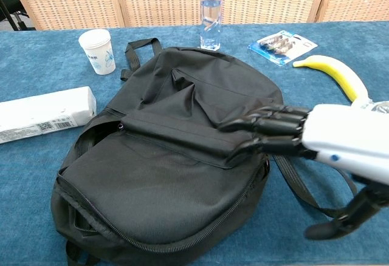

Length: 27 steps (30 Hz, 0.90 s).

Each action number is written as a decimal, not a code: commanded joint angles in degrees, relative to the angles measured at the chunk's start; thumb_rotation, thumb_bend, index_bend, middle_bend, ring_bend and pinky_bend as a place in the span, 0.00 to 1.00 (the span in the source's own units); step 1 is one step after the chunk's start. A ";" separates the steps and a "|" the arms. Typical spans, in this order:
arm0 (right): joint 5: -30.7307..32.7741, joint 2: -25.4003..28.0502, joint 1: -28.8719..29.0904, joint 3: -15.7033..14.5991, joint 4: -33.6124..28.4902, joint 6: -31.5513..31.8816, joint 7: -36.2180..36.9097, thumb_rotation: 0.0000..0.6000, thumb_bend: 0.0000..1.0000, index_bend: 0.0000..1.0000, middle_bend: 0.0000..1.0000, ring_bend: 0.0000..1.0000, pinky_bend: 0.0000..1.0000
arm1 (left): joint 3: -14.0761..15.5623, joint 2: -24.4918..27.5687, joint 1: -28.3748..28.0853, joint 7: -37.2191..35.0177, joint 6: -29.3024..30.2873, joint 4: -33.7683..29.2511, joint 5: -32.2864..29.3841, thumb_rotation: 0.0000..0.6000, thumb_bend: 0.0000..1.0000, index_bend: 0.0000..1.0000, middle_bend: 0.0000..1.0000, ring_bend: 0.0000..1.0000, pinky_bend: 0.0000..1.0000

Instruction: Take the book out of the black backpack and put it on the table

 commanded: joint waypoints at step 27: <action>24.18 -16.27 -0.86 8.60 -2.14 0.04 0.85 1.00 0.44 0.67 0.65 0.56 0.53 | 0.25 0.31 0.06 -1.02 -0.05 0.24 0.69 1.00 0.22 0.00 0.00 0.00 0.00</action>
